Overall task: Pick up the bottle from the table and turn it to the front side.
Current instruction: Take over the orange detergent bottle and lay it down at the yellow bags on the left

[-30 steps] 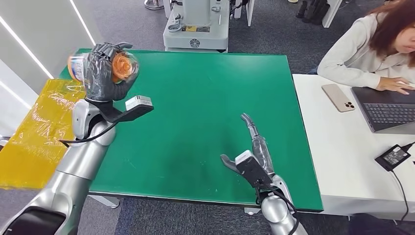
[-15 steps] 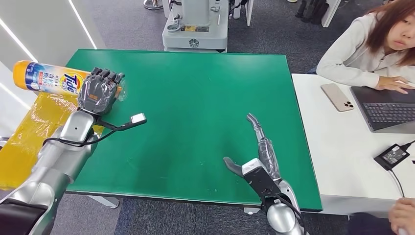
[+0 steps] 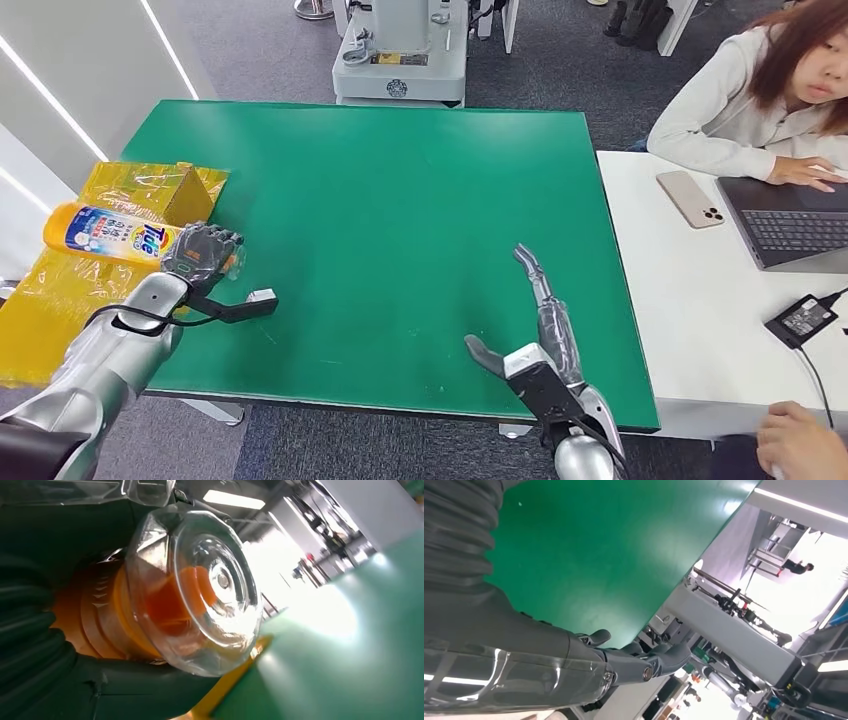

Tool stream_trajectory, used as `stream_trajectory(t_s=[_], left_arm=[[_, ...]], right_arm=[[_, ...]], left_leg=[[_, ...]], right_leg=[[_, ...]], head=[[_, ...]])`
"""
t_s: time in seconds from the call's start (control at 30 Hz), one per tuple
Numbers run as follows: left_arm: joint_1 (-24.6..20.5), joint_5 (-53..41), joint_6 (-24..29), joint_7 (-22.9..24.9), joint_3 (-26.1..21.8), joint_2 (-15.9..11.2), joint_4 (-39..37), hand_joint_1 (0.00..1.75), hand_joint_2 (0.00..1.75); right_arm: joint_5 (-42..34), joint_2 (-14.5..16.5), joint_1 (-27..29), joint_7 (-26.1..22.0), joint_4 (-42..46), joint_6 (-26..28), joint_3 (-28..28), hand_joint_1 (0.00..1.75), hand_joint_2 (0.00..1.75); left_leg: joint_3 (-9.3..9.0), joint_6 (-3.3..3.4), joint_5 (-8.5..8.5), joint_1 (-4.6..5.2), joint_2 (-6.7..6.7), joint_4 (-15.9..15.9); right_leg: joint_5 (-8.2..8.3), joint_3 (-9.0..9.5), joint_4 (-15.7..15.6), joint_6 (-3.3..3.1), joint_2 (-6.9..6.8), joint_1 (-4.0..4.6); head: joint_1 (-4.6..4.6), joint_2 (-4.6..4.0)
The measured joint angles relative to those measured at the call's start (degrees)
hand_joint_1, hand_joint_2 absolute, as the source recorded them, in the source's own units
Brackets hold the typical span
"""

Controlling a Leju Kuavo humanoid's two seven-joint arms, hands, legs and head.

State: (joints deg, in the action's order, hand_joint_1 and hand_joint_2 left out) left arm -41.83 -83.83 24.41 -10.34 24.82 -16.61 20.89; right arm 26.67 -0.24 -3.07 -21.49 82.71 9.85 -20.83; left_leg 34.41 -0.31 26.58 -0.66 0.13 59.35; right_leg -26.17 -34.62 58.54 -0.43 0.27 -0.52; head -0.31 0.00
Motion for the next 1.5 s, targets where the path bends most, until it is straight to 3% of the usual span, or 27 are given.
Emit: stream_trajectory(t_s=[0.33,0.43,0.67,0.83,0.93,1.13,1.27,1.5], left_arm=[[0.0,3.7,-3.2,-2.5,-1.3,0.2,-2.2,1.75,1.75],[0.0,8.1,-3.0,-5.5,-2.5,0.8,-2.3,1.75,1.75],[-0.1,26.0,-8.4,-14.8,-13.0,5.2,-2.3,1.75,1.75],[-0.9,35.9,-12.4,-20.2,-21.2,6.2,-1.8,1.75,1.75],[-0.9,37.2,-12.9,-21.2,-24.1,6.2,-1.4,1.75,1.75],[-0.6,36.0,-12.7,-20.9,-25.4,6.3,-1.2,1.75,1.75],[-0.4,35.5,-12.6,-20.7,-25.5,6.4,-1.2,0.0,1.75],[1.7,30.1,-11.2,-18.0,-25.5,7.8,-1.2,0.0,1.75]], right_arm=[[0.5,0.0,0.5,0.4,1.4,-0.8,0.0,0.0,1.75],[1.3,0.0,0.5,0.7,1.6,-1.2,0.0,0.0,1.75],[2.4,0.0,0.7,1.1,2.8,-1.7,-0.1,0.0,1.75],[2.9,0.0,0.5,0.9,2.9,-2.1,-0.5,0.0,1.75],[3.3,0.0,0.1,0.8,2.8,-2.4,-0.8,0.0,1.75],[3.3,0.0,-0.2,0.8,2.7,-2.6,-1.3,0.0,1.75],[3.3,0.0,-0.3,0.8,2.7,-2.6,-1.5,0.0,1.75],[3.4,-0.1,-0.8,0.9,2.4,-2.7,-1.8,0.0,1.75]], left_leg=[[0.0,0.0,0.0,0.0,-0.02,0.0],[0.0,0.0,0.0,0.01,-0.04,0.0],[0.0,0.0,0.0,0.02,-0.05,0.0],[-0.2,0.0,0.0,0.06,-0.14,-0.1],[-0.34,-0.04,-0.03,0.07,-0.26,-0.1],[-0.4,-0.22,-0.17,0.06,-0.29,-0.1],[-0.42,-0.26,-0.22,0.05,-0.29,-0.1],[-0.34,-0.29,-0.24,0.03,-0.17,-0.1]], right_leg=[[0.0,0.0,0.0,0.0,-0.01,0.0],[0.0,0.0,0.0,0.0,-0.04,0.0],[0.01,0.04,0.0,0.0,-0.07,-0.01],[-0.03,0.21,0.0,-0.01,-0.2,-0.06],[-0.07,0.35,0.0,-0.04,-0.33,-0.07],[-0.01,0.37,0.1,-0.12,-0.35,-0.06],[0.02,0.37,0.1,-0.16,-0.34,-0.06],[0.08,0.22,0.1,-0.23,-0.18,-0.04]], head=[[0.0,0.0],[-0.01,0.0],[0.01,0.0],[0.0,0.0],[-0.01,0.0],[-0.01,0.0],[-0.01,0.0],[0.0,0.0]])
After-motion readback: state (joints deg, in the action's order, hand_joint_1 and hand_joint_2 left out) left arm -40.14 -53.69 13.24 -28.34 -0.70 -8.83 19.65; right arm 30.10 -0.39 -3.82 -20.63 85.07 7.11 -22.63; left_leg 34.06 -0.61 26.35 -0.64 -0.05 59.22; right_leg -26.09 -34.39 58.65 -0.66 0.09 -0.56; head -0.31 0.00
